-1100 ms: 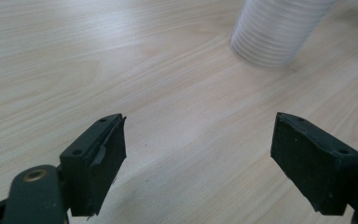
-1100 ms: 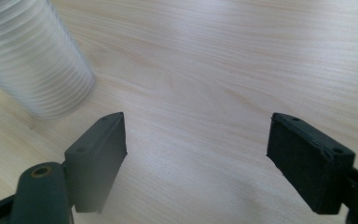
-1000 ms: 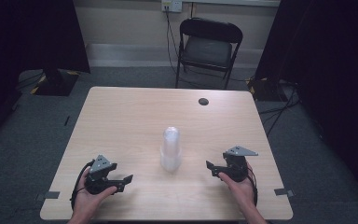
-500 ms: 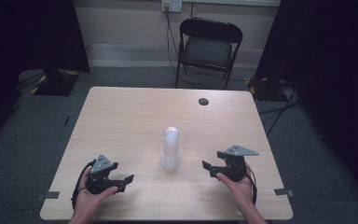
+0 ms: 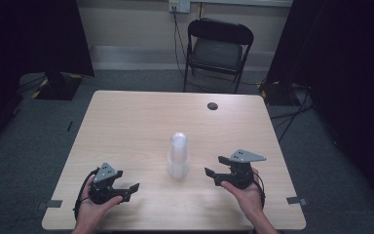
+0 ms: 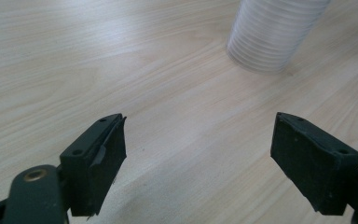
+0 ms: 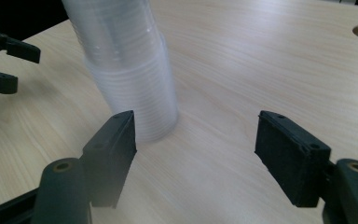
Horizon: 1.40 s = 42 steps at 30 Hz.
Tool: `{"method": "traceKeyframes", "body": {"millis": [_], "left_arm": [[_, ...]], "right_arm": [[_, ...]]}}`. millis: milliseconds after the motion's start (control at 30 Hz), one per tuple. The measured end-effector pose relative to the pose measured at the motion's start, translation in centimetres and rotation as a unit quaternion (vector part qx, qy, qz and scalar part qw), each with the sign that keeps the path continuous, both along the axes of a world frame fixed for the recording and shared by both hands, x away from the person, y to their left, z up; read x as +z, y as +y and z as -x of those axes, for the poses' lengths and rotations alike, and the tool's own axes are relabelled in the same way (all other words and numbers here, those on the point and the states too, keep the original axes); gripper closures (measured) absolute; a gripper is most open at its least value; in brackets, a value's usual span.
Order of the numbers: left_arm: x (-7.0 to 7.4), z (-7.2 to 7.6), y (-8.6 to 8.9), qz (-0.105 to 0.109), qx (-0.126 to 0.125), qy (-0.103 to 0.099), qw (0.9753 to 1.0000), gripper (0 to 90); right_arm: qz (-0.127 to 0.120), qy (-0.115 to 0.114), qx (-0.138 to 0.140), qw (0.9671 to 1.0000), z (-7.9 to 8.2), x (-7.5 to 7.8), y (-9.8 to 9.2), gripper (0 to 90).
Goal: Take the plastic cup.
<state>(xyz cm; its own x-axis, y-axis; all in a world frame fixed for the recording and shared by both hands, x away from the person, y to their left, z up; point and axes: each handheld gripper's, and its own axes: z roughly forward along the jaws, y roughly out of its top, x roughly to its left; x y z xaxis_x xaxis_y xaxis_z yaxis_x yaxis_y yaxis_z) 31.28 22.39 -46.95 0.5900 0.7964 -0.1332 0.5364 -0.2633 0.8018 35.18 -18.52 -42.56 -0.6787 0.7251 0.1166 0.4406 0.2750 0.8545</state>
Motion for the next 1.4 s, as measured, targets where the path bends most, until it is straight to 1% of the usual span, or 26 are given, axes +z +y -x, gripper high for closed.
{"method": "traceKeyframes", "body": {"millis": [33, 133, 167, 300, 333, 367, 533, 567, 600, 633, 667, 733, 800, 833, 900, 967, 1000, 1033, 1067, 1100, 1133, 1200, 1267, 1367, 1400], "left_arm": [[0.0, 0.0, 0.0, -0.002, -0.002, -0.001, 1.0000, 18.0], [0.1, 0.1, 0.0, -0.003, -0.002, -0.002, 1.0000, 18.1], [0.1, 0.2, 0.2, 0.000, 0.001, -0.004, 1.0000, 18.2], [0.2, 0.2, 0.4, -0.002, 0.002, -0.006, 1.0000, 18.3], [0.2, 0.2, 0.4, -0.001, 0.002, -0.007, 1.0000, 18.3], [0.2, 0.2, 0.4, -0.001, 0.002, -0.008, 1.0000, 18.2], [0.2, 0.2, 0.3, -0.004, -0.002, -0.008, 1.0000, 18.2], [0.3, 0.2, 0.4, -0.004, -0.002, -0.007, 1.0000, 18.2], [0.3, 0.1, 0.4, 0.000, -0.001, -0.009, 1.0000, 18.2], [0.3, 0.1, 0.4, -0.002, 0.000, -0.010, 1.0000, 18.2], [0.3, 0.1, 0.5, -0.003, 0.001, -0.009, 1.0000, 18.2], [0.2, 0.2, 0.5, 0.000, 0.003, -0.006, 1.0000, 18.2], [0.2, 0.2, 0.5, 0.001, 0.003, -0.006, 1.0000, 18.2], [0.2, 0.2, 0.5, -0.002, 0.002, -0.005, 1.0000, 18.2], [0.2, 0.2, 0.4, -0.003, 0.002, -0.005, 1.0000, 18.3], [0.2, 0.3, 0.3, -0.003, -0.001, -0.006, 1.0000, 18.2], [0.2, 0.3, 0.2, -0.004, -0.002, -0.005, 1.0000, 18.2], [0.1, 0.3, 0.2, -0.005, -0.005, -0.006, 1.0000, 18.3], [0.1, 0.3, 0.2, -0.002, -0.005, -0.003, 1.0000, 18.3], [0.0, 0.3, 0.2, -0.003, -0.005, -0.002, 1.0000, 18.2], [0.0, 0.3, 0.2, -0.001, -0.004, -0.002, 1.0000, 18.3], [0.0, 0.2, 0.3, -0.005, -0.002, -0.002, 1.0000, 18.3], [0.0, 0.2, 0.3, -0.004, -0.002, -0.004, 1.0000, 18.3], [0.1, 0.3, 0.2, -0.004, -0.004, -0.004, 1.0000, 18.2], [0.0, 0.3, 0.2, -0.004, -0.002, -0.004, 1.0000, 18.2]], "right_arm": [[-0.002, -0.002, 0.001, 1.0000, -0.1, 0.2, 0.1, 26.2], [-0.007, -0.006, 0.008, 0.9999, -0.1, 0.4, 0.5, 26.2], [-0.010, -0.013, 0.013, 0.9998, -0.1, 0.6, 0.9, 26.5], [0.000, -0.016, 0.023, 0.9996, 0.1, 0.9, 1.8, 26.4], [0.000, -0.016, 0.023, 0.9996, 0.1, 0.9, 1.8, 26.4], [-0.003, -0.019, 0.032, 0.9993, 0.1, 1.2, 2.1, 26.4], [-0.006, -0.021, 0.047, 0.9986, -0.1, 1.8, 2.7, 25.8], [-0.002, -0.026, 0.053, 0.9982, -0.2, 2.1, 2.9, 24.0], [-0.004, -0.029, 0.063, 0.9976, -0.6, 2.9, 2.9, 22.9], [-0.006, -0.031, 0.063, 0.9975, -0.7, 3.2, 2.9, 23.2], [-0.006, -0.031, 0.063, 0.9975, -0.7, 3.2, 2.9, 23.2], [-0.007, -0.041, 0.064, 0.9971, -0.9, 4.0, 3.0, 23.3], [-0.014, -0.047, 0.067, 0.9965, -1.0, 4.5, 3.3, 23.4], [-0.013, -0.048, 0.073, 0.9961, -1.0, 4.4, 3.8, 23.3], [-0.012, -0.046, 0.076, 0.9960, -1.0, 4.3, 4.0, 23.0], [-0.011, -0.044, 0.084, 0.9954, -1.0, 4.0, 4.8, 22.7], [-0.009, -0.045, 0.091, 0.9948, -0.9, 3.9, 5.3, 21.2], [-0.004, -0.047, 0.092, 0.9946, -0.9, 4.0, 5.6, 19.3], [-0.004, -0.047, 0.092, 0.9946, -0.9, 4.0, 5.6, 19.3], [0.000, -0.051, 0.090, 0.9946, -0.9, 4.0, 5.8, 17.0], [0.001, -0.052, 0.090, 0.9945, -1.0, 4.1, 6.0, 16.5], [-0.003, -0.058, 0.090, 0.9943, -1.6, 4.3, 6.4, 16.5], [-0.005, -0.058, 0.091, 0.9941, -1.9, 4.3, 6.6, 16.4], [-0.010, -0.052, 0.091, 0.9944, -2.8, 4.0, 7.2, 17.4], [-0.010, -0.052, 0.091, 0.9944, -2.8, 4.0, 7.2, 17.4]]}}
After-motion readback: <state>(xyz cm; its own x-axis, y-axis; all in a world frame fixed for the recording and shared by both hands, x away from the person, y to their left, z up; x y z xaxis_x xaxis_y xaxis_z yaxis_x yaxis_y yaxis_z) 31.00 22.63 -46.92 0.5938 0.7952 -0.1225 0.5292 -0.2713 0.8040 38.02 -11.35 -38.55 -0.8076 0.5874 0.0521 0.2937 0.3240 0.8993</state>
